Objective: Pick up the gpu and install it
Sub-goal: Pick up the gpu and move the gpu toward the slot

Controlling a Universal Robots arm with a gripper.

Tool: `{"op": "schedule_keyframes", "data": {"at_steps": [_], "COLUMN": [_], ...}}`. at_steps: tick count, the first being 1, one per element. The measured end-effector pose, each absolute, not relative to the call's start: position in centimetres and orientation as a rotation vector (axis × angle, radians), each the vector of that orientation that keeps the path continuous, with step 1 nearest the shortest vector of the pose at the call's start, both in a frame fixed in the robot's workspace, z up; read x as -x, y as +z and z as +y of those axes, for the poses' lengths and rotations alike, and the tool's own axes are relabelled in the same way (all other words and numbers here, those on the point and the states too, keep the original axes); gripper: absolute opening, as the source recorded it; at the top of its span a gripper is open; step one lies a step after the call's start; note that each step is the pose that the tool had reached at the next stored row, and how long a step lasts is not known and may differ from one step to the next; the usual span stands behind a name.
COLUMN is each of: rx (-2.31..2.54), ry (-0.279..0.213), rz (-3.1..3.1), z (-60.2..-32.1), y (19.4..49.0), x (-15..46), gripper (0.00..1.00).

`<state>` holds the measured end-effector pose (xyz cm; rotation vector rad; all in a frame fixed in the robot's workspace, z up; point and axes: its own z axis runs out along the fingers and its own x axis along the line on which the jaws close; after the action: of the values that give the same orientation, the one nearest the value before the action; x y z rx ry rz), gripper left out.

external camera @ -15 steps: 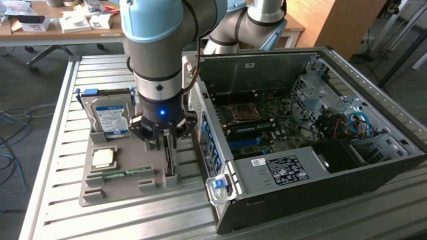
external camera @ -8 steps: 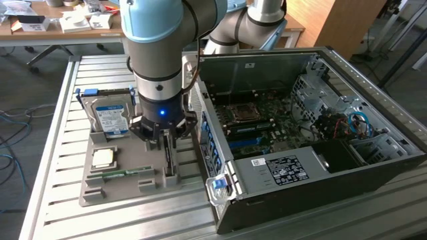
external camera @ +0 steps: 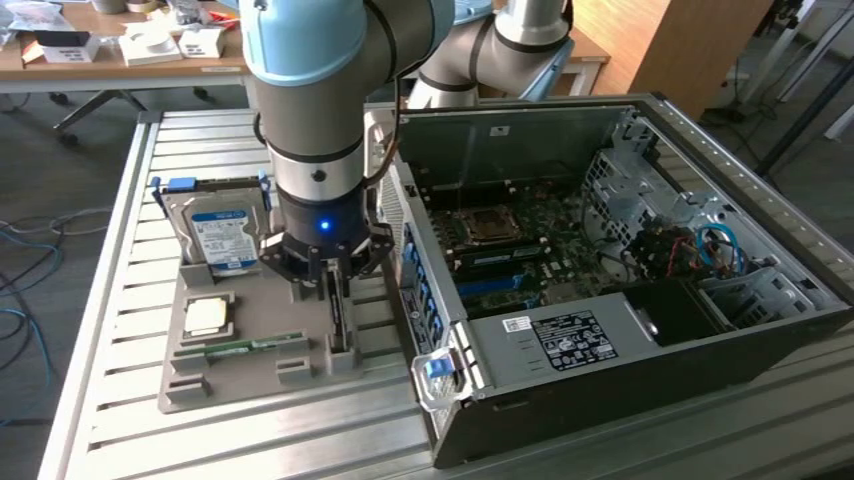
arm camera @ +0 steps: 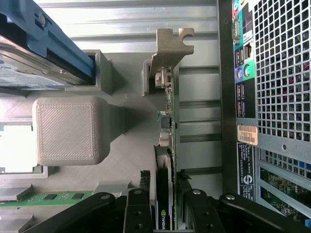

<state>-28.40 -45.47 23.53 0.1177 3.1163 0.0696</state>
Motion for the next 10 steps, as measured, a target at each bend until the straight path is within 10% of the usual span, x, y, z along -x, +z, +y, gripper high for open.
{"op": "schedule_keyframes", "data": {"at_steps": [10], "rx": [-0.117], "ry": [0.069], "rz": [3.116], "z": [-45.58], "y": [23.5], "x": [28.35], "gripper": [0.35]}}
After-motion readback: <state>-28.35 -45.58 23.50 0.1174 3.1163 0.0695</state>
